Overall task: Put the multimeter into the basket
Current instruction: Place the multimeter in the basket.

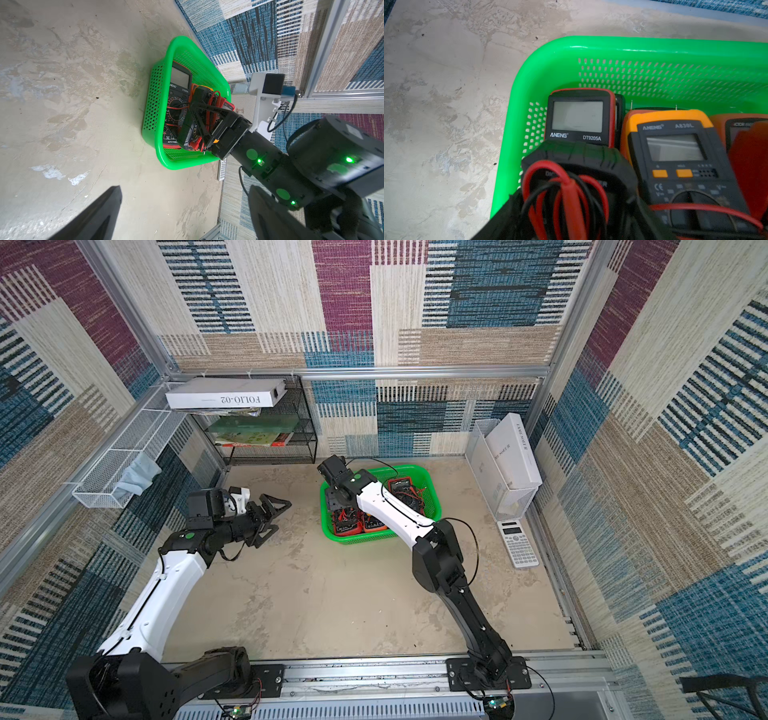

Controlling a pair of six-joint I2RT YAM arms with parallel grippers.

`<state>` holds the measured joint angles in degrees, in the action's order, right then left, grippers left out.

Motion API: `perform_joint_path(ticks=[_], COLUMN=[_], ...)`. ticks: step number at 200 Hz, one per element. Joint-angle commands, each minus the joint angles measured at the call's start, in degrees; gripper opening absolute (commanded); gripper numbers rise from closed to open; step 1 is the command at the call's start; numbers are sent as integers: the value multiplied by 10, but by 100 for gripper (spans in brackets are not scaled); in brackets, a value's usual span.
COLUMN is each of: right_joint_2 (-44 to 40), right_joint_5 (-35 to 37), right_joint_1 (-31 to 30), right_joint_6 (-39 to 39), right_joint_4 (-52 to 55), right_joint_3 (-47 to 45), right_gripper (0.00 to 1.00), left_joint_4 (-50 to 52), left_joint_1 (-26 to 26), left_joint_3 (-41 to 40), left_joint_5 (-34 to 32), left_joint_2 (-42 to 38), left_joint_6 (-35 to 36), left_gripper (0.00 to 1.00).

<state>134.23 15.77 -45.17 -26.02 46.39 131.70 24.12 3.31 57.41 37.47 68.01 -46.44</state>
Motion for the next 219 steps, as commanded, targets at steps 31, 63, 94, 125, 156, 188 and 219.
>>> perform_joint_path(ticks=[31, 63, 94, 125, 156, 188, 219], right_joint_2=[18, 31, 36, 36, 35, 29, 17], right_joint_5=[-13, -19, -20, -21, -21, -23, -28], right_joint_1=[6, 7, 6, 6, 6, 6, 6], right_joint_6=[3, 2, 0, 0, 1, 4, 4], right_joint_4=[-16, -13, -13, -15, -15, -16, -17], right_joint_3=[18, 29, 29, 31, 33, 33, 38], right_gripper=[63, 64, 68, 74, 82, 89, 97], left_joint_4=[27, 31, 32, 36, 43, 45, 49], left_joint_1=[-16, -23, -27, -30, -32, -34, -36], left_joint_3=[18, 17, 15, 16, 16, 19, 28], left_joint_5=[-14, -18, -21, -25, -30, -36, -38], left_joint_2=[2, -3, -9, -10, -11, -13, -14], left_joint_6=[22, 23, 23, 23, 26, 26, 27], left_gripper=[100, 100, 100, 100, 100, 100, 100])
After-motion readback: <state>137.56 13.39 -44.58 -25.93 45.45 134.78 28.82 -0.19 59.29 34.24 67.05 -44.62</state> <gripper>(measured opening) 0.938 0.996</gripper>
